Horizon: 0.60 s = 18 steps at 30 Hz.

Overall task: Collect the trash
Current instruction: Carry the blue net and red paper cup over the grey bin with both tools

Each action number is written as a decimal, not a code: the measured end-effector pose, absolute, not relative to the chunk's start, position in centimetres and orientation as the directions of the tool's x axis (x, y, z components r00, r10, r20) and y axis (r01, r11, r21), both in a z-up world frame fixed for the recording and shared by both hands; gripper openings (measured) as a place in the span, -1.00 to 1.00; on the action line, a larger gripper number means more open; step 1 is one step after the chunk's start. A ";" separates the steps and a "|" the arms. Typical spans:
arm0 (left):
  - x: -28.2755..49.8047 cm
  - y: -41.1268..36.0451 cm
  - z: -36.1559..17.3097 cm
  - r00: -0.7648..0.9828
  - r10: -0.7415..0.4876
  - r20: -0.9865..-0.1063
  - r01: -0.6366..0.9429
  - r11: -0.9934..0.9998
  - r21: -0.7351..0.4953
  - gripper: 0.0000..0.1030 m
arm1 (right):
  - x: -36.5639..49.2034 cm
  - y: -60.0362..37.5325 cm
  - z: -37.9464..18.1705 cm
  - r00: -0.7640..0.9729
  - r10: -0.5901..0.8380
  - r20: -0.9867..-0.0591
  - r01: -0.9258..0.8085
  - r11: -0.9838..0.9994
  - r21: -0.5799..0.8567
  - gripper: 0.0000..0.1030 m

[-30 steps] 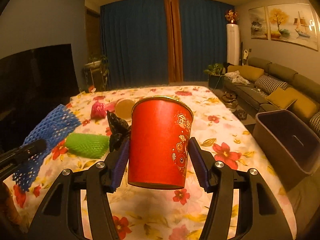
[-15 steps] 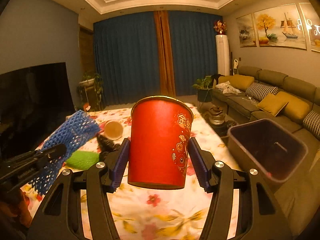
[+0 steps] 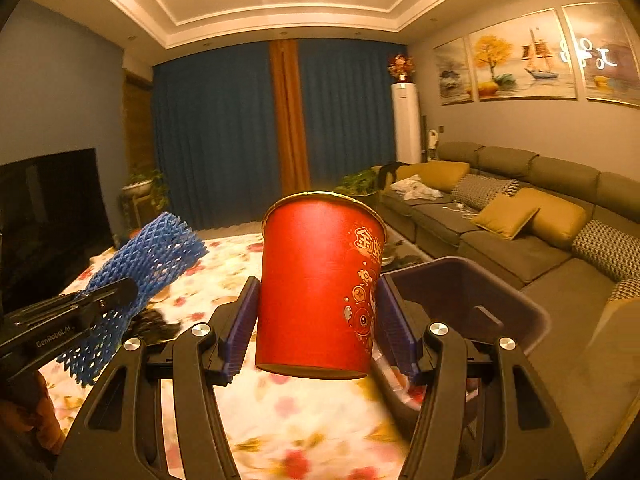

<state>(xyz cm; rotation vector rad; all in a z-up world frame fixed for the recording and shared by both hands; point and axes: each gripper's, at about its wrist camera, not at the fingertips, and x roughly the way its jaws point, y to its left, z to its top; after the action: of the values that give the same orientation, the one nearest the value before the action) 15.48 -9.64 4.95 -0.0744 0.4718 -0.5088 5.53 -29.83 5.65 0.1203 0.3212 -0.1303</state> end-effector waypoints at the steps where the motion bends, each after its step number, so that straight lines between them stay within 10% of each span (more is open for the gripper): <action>1: 15.5 -10.7 5.2 0.766 -0.496 -0.410 0.465 0.867 -0.180 -0.80 | 5.4 -30.7 5.7 0.940 -0.120 -0.318 0.159 0.983 0.097 0.13; 18: 16.7 -23.1 4.9 0.700 -0.591 -0.401 0.578 0.799 -0.167 -0.80 | 4.6 -38.1 5.4 0.925 -0.227 -0.306 0.266 0.960 0.092 0.13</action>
<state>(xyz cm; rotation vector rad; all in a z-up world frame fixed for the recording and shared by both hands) 16.72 -23.11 4.88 -0.0289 0.4566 -0.6508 4.62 -38.15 5.44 0.1328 0.2977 -0.2534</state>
